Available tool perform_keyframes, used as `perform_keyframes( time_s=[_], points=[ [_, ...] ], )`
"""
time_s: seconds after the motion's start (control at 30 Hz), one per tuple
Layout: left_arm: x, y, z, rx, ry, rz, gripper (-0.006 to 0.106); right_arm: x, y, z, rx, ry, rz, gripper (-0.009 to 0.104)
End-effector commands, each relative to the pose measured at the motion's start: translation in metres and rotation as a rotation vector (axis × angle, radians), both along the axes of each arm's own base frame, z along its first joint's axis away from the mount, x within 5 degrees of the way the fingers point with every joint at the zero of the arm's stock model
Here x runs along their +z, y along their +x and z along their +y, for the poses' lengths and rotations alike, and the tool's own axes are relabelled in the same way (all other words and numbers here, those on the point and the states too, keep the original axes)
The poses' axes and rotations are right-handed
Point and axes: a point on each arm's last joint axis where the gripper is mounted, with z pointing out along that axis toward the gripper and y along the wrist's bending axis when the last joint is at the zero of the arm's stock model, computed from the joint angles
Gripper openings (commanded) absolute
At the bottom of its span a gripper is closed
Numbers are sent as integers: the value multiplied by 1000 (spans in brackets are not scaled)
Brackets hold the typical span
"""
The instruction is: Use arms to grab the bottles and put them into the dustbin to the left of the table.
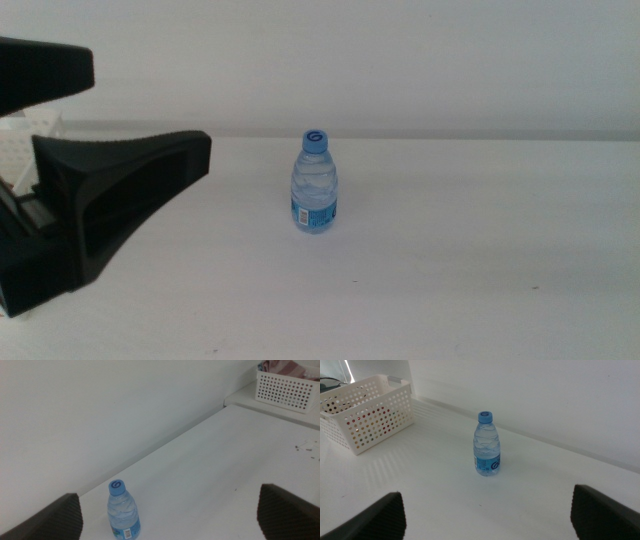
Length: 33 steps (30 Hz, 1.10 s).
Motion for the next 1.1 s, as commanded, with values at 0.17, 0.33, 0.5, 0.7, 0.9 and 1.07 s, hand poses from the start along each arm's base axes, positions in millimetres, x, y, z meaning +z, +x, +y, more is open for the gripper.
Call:
perform_keyframes(
  time_s=[0.17, 0.33, 0.5, 0.7, 0.9, 1.07],
  points=[
    [3, 1, 0, 13, -29, -41, 94, -1, 0, 0, -5, -6, -6, 88],
    [1, 4, 0, 23, 0, -55, 94, -1, 0, 0, -5, -6, -6, 88],
    [-29, 16, -4, 66, -43, -91, 94, -1, 0, 0, -5, -6, -6, 88],
    [-105, 33, -10, 118, -106, -222, 94, -1, 0, 0, -5, -6, -6, 88],
    [-164, 39, -10, 162, -90, -115, 94, -1, 0, 0, -5, -6, -6, 88],
    [-182, 44, -13, 181, -48, -24, 94, -1, 0, 0, -5, -6, -6, 88]
  ],
)
